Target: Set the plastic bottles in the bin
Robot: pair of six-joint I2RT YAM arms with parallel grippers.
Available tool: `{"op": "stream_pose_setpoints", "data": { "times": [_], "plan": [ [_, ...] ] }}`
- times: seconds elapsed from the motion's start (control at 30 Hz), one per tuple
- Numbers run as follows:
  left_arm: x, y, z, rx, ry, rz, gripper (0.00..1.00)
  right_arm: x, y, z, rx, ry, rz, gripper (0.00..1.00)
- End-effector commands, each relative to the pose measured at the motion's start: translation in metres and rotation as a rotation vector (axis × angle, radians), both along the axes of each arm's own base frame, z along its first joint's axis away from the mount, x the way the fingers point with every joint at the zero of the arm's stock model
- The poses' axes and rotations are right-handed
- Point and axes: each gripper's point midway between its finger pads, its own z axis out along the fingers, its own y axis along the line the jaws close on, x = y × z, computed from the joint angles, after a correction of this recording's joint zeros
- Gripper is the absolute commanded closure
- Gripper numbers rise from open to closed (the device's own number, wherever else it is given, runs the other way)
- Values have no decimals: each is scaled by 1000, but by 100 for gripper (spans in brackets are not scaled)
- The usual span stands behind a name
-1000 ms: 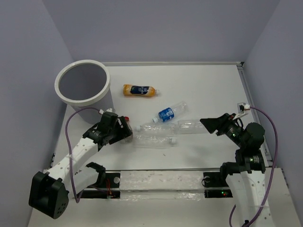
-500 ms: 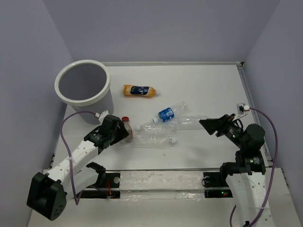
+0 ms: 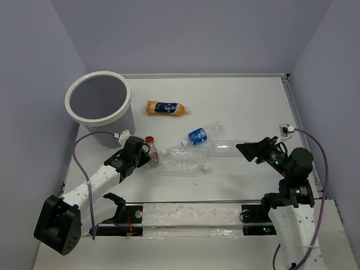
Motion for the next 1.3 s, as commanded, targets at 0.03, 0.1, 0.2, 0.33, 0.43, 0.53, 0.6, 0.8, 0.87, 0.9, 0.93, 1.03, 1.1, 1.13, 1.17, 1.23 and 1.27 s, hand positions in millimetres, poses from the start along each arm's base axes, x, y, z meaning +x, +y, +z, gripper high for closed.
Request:
{"op": "stream_pose_setpoints", "data": {
  "times": [0.03,0.1,0.2,0.33,0.43,0.53,0.6,0.8,0.87,0.9,0.93,1.03,1.1,1.13,1.17,1.23,1.27],
  "plan": [
    [-5,10,-2,56,1,-2,92,-2,4,10,5,-44,26,28],
    [-6,9,14,46,-24,-13,99,-1,3,11,8,-44,22,28],
    [-5,-1,41,11,-76,-42,100,-1,4,11,10,-44,22,28],
    [-14,-11,76,8,-117,-106,100,1,4,10,16,-39,22,28],
    [-15,-22,110,8,-173,-152,100,2,4,12,19,-43,20,28],
    [-15,-31,147,20,-247,-174,100,5,4,12,29,-40,22,28],
    [-12,-31,167,25,-286,-168,100,6,5,10,31,-32,25,28],
    [-13,-23,155,83,-248,-154,100,6,5,7,32,-21,28,28],
    [-16,-23,139,98,-208,-162,100,6,5,7,32,-23,28,28],
    [-17,-25,132,102,-189,-168,93,6,5,7,33,-20,29,28],
    [-18,-26,127,106,-175,-175,90,6,5,6,33,-19,29,28],
    [-22,-27,107,119,-123,-192,55,6,5,6,29,-20,31,28],
    [-24,-28,94,124,-99,-198,38,5,5,7,28,-23,32,28],
    [-25,-28,90,125,-91,-199,34,5,5,7,27,-24,31,28],
    [-25,-28,85,129,-83,-199,32,5,5,7,27,-24,31,28],
    [-25,-29,72,141,-67,-200,31,5,5,6,27,-24,31,28],
    [-24,-29,67,146,-60,-201,31,5,5,5,26,-23,34,28]
  ]
}}
